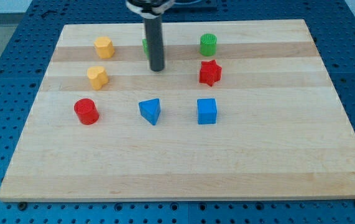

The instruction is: Move yellow heart slightly to right

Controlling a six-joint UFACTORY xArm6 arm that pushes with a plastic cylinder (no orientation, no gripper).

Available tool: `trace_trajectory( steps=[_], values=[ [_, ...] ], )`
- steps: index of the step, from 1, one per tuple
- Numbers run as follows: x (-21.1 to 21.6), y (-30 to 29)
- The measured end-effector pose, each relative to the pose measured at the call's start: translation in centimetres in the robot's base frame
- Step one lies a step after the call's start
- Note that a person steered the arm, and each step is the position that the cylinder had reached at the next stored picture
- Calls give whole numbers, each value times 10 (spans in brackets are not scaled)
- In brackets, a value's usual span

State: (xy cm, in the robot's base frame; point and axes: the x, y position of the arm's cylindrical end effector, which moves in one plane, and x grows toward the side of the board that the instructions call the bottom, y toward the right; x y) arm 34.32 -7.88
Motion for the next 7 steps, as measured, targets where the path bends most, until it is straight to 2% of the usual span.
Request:
trace_trajectory(
  steps=[3, 5, 6, 7],
  values=[
    [-10, -106],
    [-3, -150],
    [39, -149],
    [53, -145]
  ],
)
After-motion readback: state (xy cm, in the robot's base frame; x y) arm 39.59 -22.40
